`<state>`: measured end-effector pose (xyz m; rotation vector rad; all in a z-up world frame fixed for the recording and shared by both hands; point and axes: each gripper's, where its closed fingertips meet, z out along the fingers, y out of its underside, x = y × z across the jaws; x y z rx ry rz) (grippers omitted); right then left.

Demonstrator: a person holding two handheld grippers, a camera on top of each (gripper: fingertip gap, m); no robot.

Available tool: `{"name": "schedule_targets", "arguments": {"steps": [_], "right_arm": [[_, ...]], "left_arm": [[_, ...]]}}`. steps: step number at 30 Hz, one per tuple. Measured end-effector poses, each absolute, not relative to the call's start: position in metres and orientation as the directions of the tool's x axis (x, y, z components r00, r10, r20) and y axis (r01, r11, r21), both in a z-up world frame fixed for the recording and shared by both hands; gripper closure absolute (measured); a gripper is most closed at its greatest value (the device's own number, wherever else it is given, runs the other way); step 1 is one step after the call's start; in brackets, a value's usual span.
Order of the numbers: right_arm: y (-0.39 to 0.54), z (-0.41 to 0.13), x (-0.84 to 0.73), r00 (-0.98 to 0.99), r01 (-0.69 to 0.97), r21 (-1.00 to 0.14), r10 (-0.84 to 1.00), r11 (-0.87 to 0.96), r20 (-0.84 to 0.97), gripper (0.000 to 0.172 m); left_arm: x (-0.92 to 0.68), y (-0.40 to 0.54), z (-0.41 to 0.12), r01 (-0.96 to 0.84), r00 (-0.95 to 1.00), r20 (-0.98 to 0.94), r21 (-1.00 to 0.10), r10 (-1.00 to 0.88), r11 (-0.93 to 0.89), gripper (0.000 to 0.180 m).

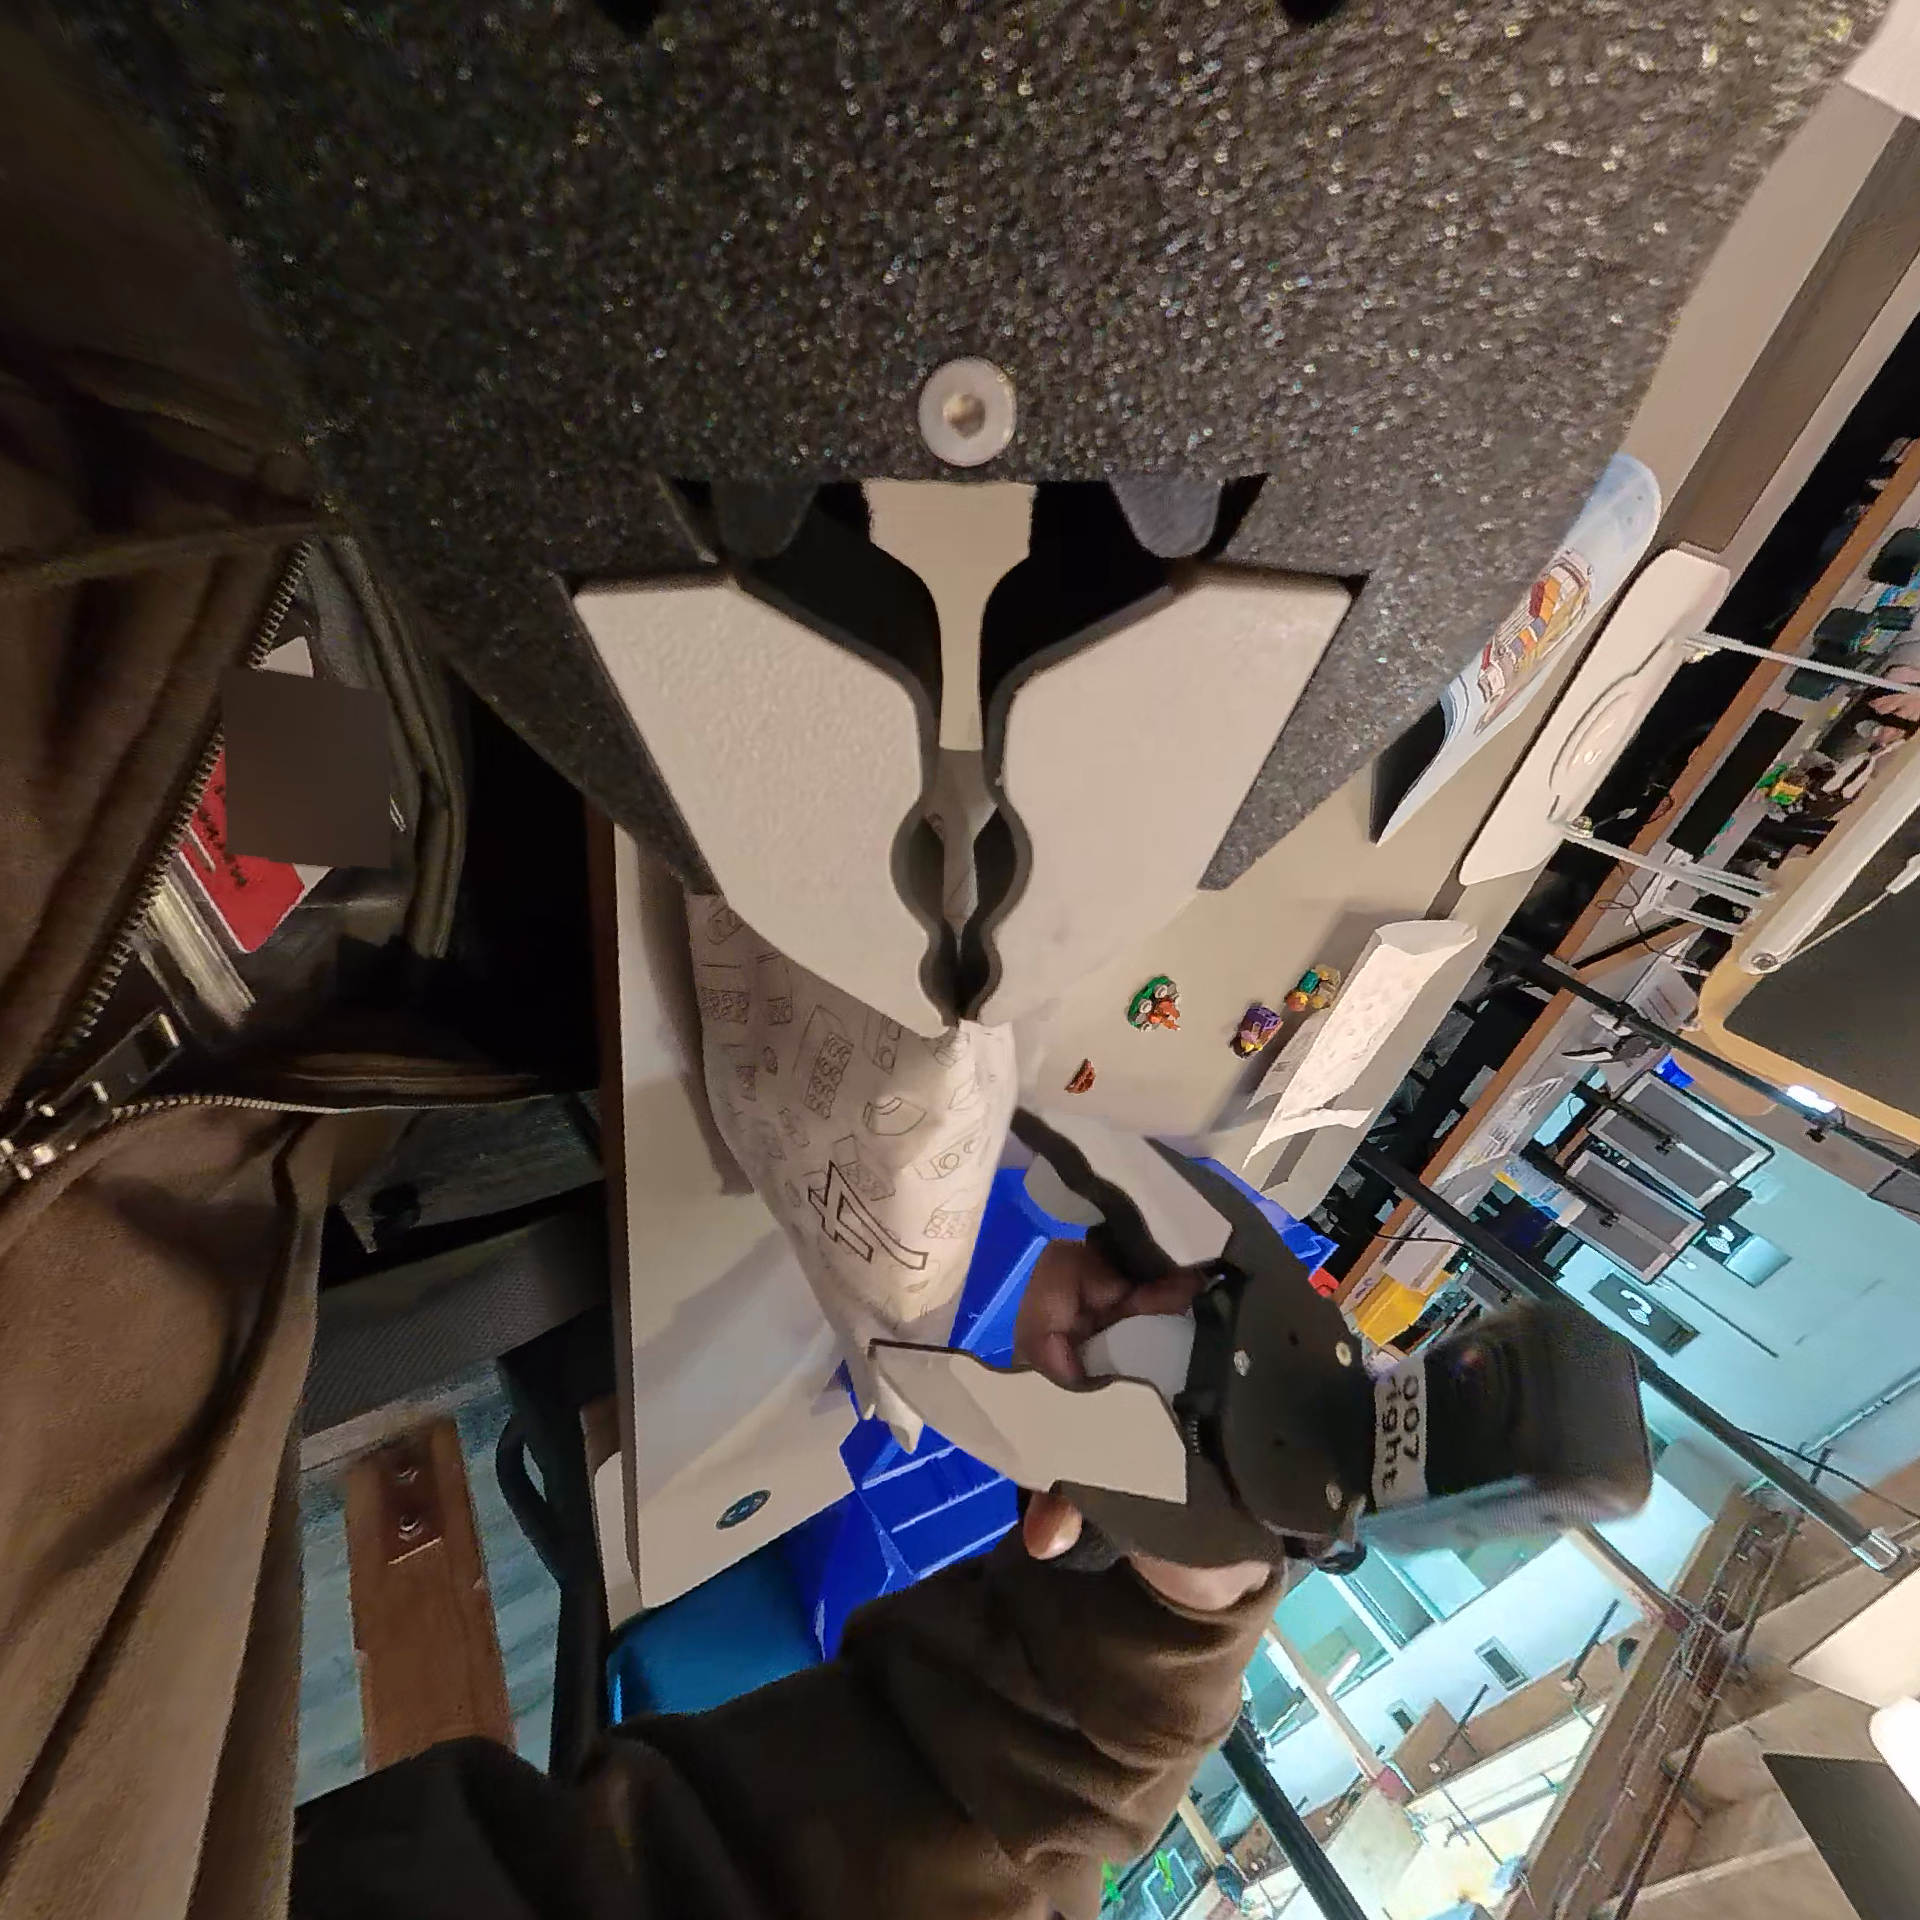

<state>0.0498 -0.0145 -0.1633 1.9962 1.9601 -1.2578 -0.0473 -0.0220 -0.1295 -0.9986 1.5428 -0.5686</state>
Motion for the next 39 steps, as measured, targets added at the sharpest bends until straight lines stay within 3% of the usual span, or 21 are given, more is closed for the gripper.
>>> {"name": "schedule_targets", "arguments": {"steps": [2, 5, 10, 23, 26, 29, 34, 39], "right_arm": [[-0.011, -0.170, 0.051, -0.132, 0.874, -0.446, 0.792, -0.191, -0.596, 0.077], [-0.006, -0.171, 0.052, -0.127, 0.872, -0.446, 0.787, -0.201, -0.604, 0.073], [-0.012, -0.166, 0.052, -0.163, 0.882, -0.440, 0.769, -0.168, -0.619, 0.095], [0.014, -0.146, 0.047, -0.115, 0.872, -0.480, 0.913, -0.096, -0.392, 0.115], [0.022, -0.139, 0.041, -0.082, 0.855, -0.508, 0.943, -0.100, -0.324, 0.138], [0.026, -0.136, 0.038, -0.060, 0.853, -0.516, 0.965, -0.083, -0.255, 0.143], [0.030, -0.135, 0.033, -0.024, 0.854, -0.517, 0.987, -0.063, -0.160, 0.155], [0.036, -0.119, 0.028, -0.003, 0.831, -0.556, 0.998, -0.031, -0.060, 0.165]], "left_arm": [[-0.048, -0.024, -0.130, -0.284, 0.006, -0.561, -0.794, -0.828, 0.537, 0.180], [-0.048, -0.023, -0.132, -0.300, 0.010, -0.572, -0.784, -0.820, 0.544, 0.180], [-0.049, -0.019, -0.134, -0.319, 0.021, -0.585, -0.772, -0.811, 0.549, 0.180], [-0.050, -0.006, -0.139, -0.343, 0.085, -0.471, -0.841, -0.878, 0.418, 0.174], [-0.052, -0.002, -0.135, -0.336, 0.118, -0.457, -0.854, -0.882, 0.398, 0.174], [-0.052, -0.001, -0.137, -0.347, 0.125, -0.448, -0.856, -0.885, 0.384, 0.174], [-0.052, 0.008, -0.132, -0.345, 0.181, -0.404, -0.880, -0.897, 0.326, 0.164], [-0.064, 0.029, -0.112, -0.302, 0.254, -0.236, -0.940, -0.938, 0.155, 0.150]]}}
